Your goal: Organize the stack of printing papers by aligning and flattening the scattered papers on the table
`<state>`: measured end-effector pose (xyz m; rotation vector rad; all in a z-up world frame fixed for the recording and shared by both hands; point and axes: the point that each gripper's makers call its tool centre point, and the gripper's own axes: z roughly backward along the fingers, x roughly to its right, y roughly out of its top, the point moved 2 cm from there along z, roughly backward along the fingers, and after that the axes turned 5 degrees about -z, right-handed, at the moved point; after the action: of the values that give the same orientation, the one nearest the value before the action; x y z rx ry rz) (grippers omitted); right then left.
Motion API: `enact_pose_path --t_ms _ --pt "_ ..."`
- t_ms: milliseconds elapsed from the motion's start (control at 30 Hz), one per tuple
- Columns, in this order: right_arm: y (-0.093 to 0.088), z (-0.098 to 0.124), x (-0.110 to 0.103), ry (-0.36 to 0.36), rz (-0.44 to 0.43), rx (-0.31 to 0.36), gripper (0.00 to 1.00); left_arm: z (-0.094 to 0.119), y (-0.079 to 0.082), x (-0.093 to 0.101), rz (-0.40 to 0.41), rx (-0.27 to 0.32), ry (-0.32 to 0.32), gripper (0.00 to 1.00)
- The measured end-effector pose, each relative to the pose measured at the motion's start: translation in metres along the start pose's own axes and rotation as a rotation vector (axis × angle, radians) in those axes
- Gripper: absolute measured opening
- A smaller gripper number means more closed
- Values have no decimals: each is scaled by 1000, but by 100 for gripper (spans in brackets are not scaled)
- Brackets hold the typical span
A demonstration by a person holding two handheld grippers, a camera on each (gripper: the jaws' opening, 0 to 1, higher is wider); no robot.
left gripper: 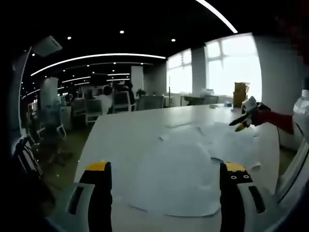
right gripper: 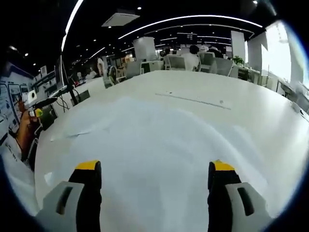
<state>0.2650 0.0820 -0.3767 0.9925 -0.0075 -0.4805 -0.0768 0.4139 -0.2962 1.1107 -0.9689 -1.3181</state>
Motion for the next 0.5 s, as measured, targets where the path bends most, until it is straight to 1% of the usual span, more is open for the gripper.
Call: enact_pose_path --t_ms 167,200,267,400,433,500 --pt "0 0 -1 3 19 -2 82 0 1 1 4 5 -1 95" --pt "0 0 -1 -3 41 -6 80 0 1 2 4 5 -4 95" --pt "-1 0 1 -16 55 -12 79 0 0 2 3 4 -5 95" --pt "-2 1 6 -45 44 -18 84 1 0 2 6 3 -1 95" --pt "-4 1 8 -57 41 -29 87 2 0 2 6 4 0 95" --pt "-6 1 10 -69 42 -39 90 3 0 1 8 5 4 95"
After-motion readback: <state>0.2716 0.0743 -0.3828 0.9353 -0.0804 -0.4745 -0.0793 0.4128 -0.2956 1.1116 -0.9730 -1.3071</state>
